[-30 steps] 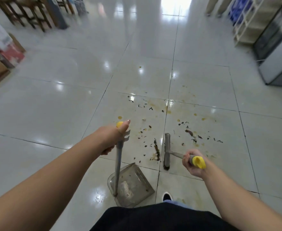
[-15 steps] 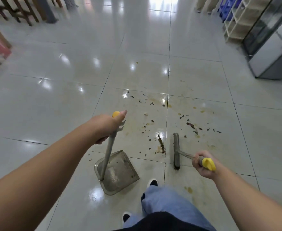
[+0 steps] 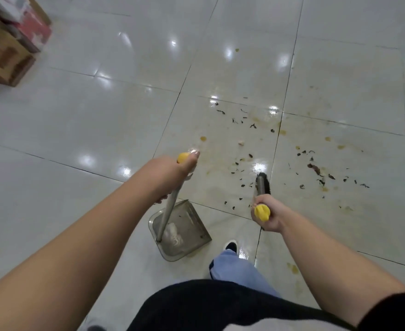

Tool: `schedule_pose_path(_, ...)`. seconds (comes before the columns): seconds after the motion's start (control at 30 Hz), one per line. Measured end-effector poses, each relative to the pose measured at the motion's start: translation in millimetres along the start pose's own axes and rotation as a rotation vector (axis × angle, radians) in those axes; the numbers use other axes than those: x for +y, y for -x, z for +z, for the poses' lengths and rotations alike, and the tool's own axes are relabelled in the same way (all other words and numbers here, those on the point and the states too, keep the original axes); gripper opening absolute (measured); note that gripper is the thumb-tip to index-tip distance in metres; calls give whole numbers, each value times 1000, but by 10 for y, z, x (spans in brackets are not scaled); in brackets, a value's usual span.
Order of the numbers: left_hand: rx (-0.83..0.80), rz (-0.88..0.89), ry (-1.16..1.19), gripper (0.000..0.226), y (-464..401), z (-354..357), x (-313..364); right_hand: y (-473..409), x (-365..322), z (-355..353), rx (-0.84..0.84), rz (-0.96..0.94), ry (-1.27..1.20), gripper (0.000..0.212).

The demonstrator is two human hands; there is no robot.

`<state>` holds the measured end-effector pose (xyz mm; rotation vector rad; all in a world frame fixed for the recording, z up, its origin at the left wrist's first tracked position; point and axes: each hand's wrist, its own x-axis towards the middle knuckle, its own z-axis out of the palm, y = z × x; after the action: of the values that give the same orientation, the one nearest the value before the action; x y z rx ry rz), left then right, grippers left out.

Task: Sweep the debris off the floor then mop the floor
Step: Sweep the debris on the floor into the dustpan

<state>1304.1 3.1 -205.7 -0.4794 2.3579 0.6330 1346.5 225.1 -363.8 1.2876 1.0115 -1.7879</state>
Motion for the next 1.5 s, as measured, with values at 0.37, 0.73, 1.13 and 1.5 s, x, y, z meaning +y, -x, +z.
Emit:
schedule_pose_path(0.37,-35,8,61,69,-109,-299,-123,276,45,-64,-45,41,-213,28)
schedule_pose_path(0.73,-22,72,44,69,42,-960,-1139,701,872,810,-93,-5,-89,24)
schedule_pose_path(1.13,131,-2,38,68,181,-1577,-2627,423,1563,2350,-352,153,-169,24)
schedule_pose_path(1.5,152,-66,-219,81,-179,-1625,-3343,-154,1803,3025,-303,226,-348,19)
